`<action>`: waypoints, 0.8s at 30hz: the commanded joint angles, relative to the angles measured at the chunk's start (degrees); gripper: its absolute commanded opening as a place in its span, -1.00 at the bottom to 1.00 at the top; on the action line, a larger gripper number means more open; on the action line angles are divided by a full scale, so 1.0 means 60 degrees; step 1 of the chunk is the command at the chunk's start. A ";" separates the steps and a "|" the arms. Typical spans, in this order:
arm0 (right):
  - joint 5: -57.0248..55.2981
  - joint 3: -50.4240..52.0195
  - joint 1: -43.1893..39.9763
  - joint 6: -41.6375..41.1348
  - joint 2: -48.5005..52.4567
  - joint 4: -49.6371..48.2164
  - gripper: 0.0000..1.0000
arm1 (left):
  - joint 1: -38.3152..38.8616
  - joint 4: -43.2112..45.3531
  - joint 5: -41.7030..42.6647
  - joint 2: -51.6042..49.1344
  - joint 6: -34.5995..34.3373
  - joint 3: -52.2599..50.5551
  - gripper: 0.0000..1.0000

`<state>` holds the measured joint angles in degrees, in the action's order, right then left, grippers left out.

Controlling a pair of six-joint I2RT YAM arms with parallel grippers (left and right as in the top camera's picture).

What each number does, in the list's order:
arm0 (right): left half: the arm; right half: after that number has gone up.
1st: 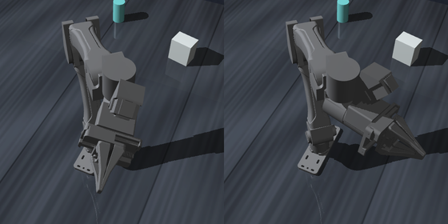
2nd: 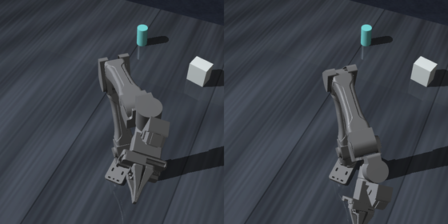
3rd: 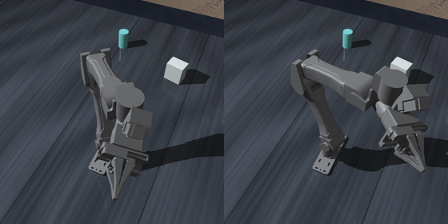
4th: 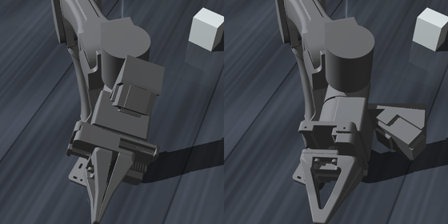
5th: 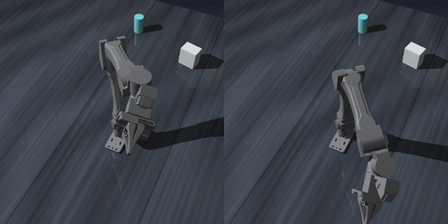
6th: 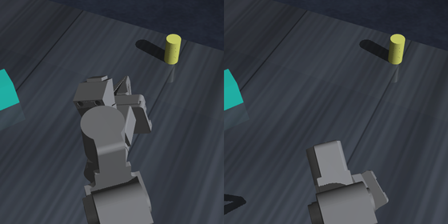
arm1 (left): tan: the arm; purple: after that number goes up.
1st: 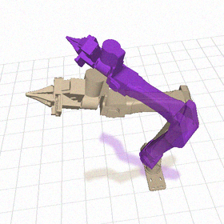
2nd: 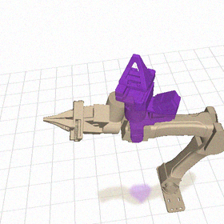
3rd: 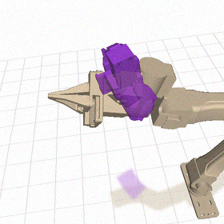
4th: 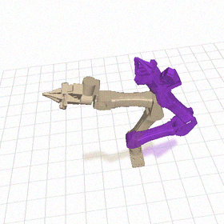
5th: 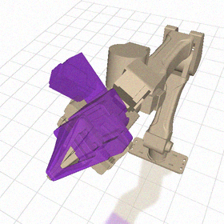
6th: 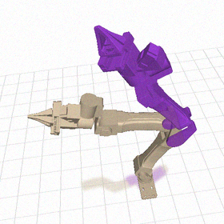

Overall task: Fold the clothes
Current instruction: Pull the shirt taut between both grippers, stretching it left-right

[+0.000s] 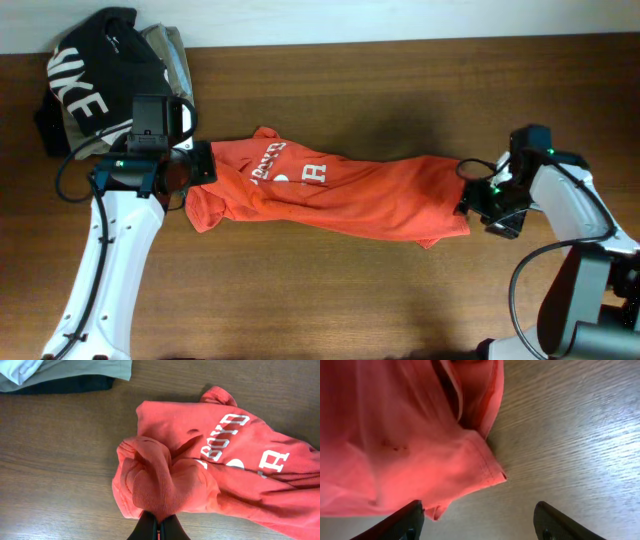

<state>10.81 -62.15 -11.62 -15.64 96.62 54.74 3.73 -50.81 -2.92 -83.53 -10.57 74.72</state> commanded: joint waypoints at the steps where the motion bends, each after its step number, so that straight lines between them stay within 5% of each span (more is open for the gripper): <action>1: -0.1035 0.0306 0.0718 -0.0852 0.0102 -0.0353 0.37 | -0.0026 0.0025 0.0102 0.0000 -0.0095 0.0029 -1.00; 9: -0.2157 0.1118 0.1290 -0.1698 0.0102 -0.1220 0.50 | -0.0026 0.0022 0.0102 0.0000 -0.0091 0.0029 -0.99; 21: -0.1490 0.1326 0.1311 -0.1814 0.1129 -0.2029 0.16 | -0.0026 -0.0007 0.0102 0.0000 -0.0091 0.0029 -0.99; 24: -0.1741 0.1322 0.1308 -0.2073 0.1126 -0.2018 -0.43 | -0.0026 -0.0007 0.0102 0.0000 -0.0095 0.0029 -0.99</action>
<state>1.58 -55.29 -4.12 -26.61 100.47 42.83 3.73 -50.83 -2.92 -83.53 -10.57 74.72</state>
